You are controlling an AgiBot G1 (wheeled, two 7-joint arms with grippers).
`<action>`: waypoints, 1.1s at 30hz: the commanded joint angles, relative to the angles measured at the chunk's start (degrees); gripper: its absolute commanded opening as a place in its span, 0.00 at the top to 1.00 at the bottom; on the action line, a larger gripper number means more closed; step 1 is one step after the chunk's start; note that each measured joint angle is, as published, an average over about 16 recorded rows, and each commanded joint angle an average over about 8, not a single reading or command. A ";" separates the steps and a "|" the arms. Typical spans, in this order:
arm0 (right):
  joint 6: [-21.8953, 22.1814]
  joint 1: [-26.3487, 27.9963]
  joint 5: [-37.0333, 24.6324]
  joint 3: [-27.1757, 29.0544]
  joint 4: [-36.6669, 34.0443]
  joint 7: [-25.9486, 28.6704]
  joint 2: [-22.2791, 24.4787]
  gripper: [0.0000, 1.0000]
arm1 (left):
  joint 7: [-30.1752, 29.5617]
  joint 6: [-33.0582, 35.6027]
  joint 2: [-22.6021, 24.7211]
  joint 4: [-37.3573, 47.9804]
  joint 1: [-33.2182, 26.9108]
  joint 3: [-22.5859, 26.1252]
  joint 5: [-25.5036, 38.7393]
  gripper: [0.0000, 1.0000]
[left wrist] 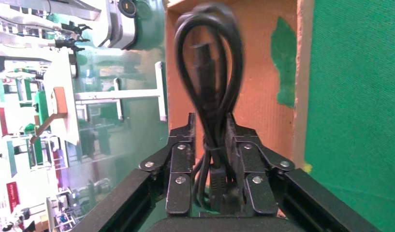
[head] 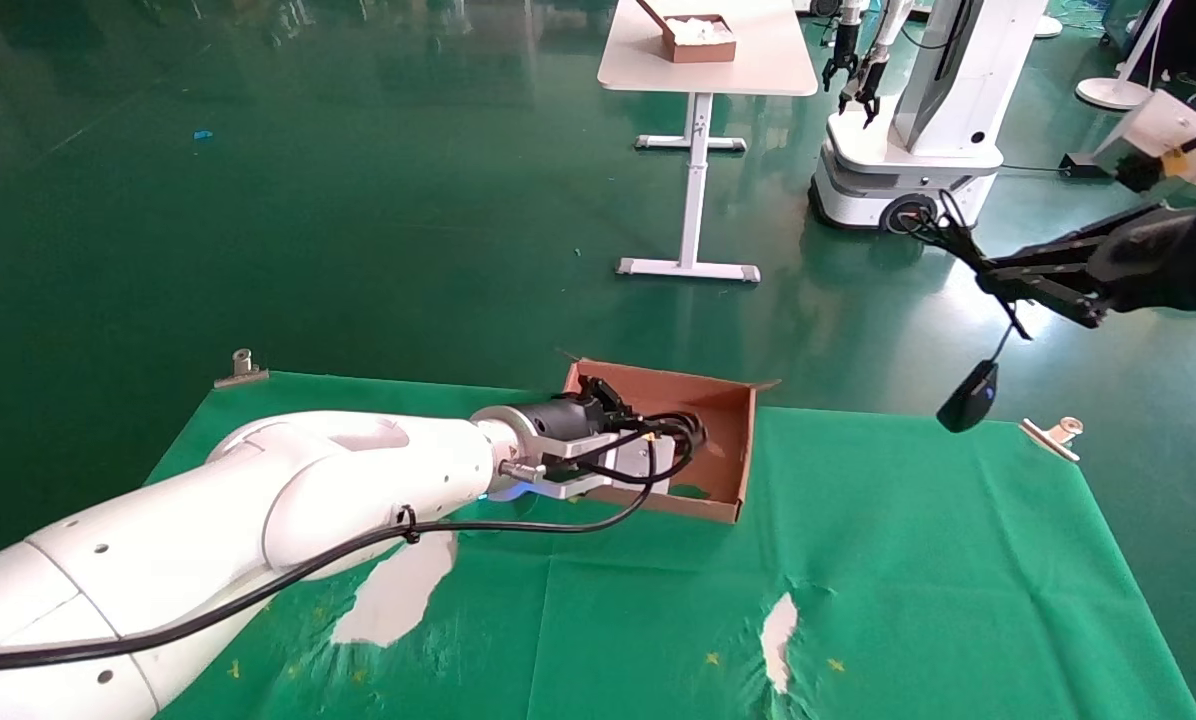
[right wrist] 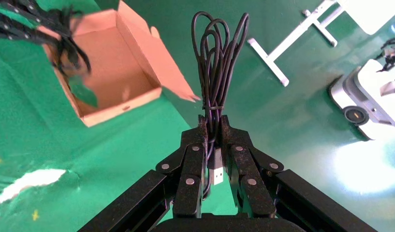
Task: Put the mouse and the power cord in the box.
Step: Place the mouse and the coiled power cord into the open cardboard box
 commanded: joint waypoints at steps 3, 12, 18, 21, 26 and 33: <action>-0.15 0.65 0.30 0.07 -0.72 -0.88 -0.97 1.00 | -0.77 -0.92 -0.01 0.12 -0.61 2.19 -1.26 0.00; -1.21 0.81 1.74 0.64 -0.24 -2.13 -2.28 1.00 | -5.50 -3.84 -0.26 6.49 -3.73 3.76 -3.67 0.00; -0.50 -1.09 3.16 1.15 0.37 -3.86 -4.63 1.00 | -11.73 -3.76 -0.94 15.12 -7.73 4.03 -2.92 0.00; 1.24 -2.81 4.16 1.60 -0.20 -4.84 -6.85 1.00 | -14.58 -2.09 -1.30 16.86 -8.85 4.51 -2.16 0.00; 6.83 -6.07 5.24 2.09 -3.05 -6.69 -12.81 1.00 | -18.37 0.59 -1.64 15.48 -8.99 6.03 0.18 0.00; 16.36 -9.19 2.89 0.31 -9.25 -8.67 -23.85 1.00 | -23.77 1.68 -2.05 12.62 -9.02 7.65 4.12 0.00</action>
